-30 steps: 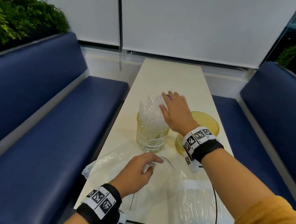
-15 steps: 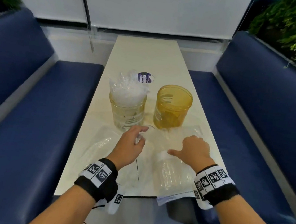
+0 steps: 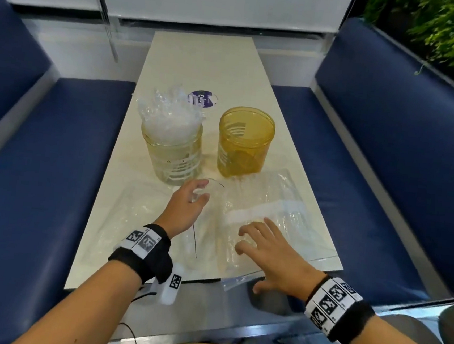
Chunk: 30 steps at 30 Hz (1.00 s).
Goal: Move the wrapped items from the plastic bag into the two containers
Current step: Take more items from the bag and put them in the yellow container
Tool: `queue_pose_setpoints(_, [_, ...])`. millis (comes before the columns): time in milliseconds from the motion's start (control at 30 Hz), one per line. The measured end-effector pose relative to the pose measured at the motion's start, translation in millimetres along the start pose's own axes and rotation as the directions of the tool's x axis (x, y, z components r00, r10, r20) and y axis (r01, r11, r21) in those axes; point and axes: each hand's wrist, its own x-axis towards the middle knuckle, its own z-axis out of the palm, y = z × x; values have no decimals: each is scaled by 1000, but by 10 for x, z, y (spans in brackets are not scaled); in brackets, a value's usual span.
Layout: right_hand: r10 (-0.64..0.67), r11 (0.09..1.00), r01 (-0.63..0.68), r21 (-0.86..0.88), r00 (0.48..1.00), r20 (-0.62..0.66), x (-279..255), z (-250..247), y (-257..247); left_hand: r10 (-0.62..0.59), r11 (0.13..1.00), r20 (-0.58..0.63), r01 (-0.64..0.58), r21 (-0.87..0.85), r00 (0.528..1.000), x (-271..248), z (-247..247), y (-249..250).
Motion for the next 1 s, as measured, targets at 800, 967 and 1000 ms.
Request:
queue_pose_setpoints(800, [218, 954, -299, 12, 667, -713, -148, -1447, 626, -105, 961, 14, 105, -254, 994, 158, 411, -81])
queue_pose_setpoints(967, [211, 948, -319, -23, 680, -702, -83, -2231, 500, 24, 986, 111, -5, -169, 993, 156, 586, 104])
queue_pose_setpoints(1000, [184, 948, -311, -60, 694, -696, -52, -2363, 437, 55, 988, 114, -38, -152, 992, 103, 576, 184])
